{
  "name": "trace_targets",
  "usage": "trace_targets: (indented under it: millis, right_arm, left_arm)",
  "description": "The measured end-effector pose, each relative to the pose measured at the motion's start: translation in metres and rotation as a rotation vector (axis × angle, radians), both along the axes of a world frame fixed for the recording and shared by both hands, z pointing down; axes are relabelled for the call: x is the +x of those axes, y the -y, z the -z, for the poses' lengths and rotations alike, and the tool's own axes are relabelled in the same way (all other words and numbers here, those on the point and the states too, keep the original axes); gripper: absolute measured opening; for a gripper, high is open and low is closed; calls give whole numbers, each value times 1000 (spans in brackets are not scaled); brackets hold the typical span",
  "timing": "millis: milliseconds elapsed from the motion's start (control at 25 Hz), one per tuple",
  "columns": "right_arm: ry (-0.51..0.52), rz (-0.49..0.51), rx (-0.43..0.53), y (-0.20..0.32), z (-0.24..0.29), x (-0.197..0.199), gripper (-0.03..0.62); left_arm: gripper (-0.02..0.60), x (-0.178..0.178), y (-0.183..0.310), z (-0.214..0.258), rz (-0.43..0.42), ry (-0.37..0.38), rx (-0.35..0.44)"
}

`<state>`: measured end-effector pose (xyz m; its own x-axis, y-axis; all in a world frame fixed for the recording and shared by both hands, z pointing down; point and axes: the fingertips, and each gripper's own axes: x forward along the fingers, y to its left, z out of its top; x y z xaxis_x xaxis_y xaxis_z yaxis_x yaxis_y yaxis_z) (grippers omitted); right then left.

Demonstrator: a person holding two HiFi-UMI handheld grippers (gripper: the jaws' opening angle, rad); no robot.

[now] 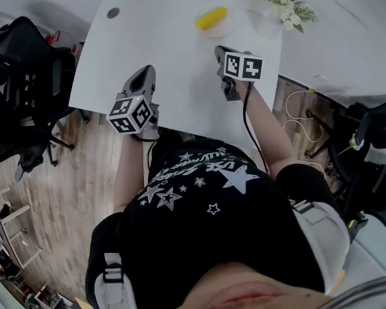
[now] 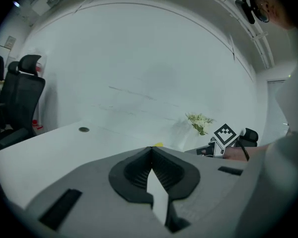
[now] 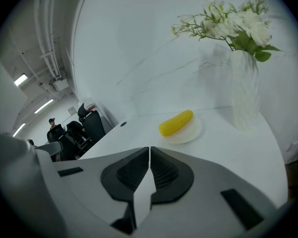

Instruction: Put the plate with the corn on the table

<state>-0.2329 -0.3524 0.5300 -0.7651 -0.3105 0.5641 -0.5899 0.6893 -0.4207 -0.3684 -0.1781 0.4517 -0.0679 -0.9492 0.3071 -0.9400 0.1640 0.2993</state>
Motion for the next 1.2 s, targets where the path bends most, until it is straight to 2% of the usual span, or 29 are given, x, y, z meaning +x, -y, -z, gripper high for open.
trace_targets:
  millis: [200, 360, 560, 880, 1040, 1200]
  right_arm:
    - [-6, 77, -4, -31, -7, -2, 12]
    - [-16, 95, -8, -43, -12, 6, 8]
    - [53, 135, -32, -78, -3, 12, 6]
    - [57, 203, -45, -156, 4, 44, 6]
    - [64, 249, -35, -196, 10, 69, 6]
    - [67, 251, -50, -225, 11, 99, 6]
  left_arm:
    - [8, 3, -44, -15, 99, -42, -12]
    - [6, 13, -65, -16, 130, -45, -9]
    - [8, 30, -100, -11, 173, -55, 0]
    - [8, 83, -188, -6, 242, -57, 5]
    - [6, 118, -229, -6, 265, -61, 5]
    - [6, 149, -266, -3, 291, -63, 10]
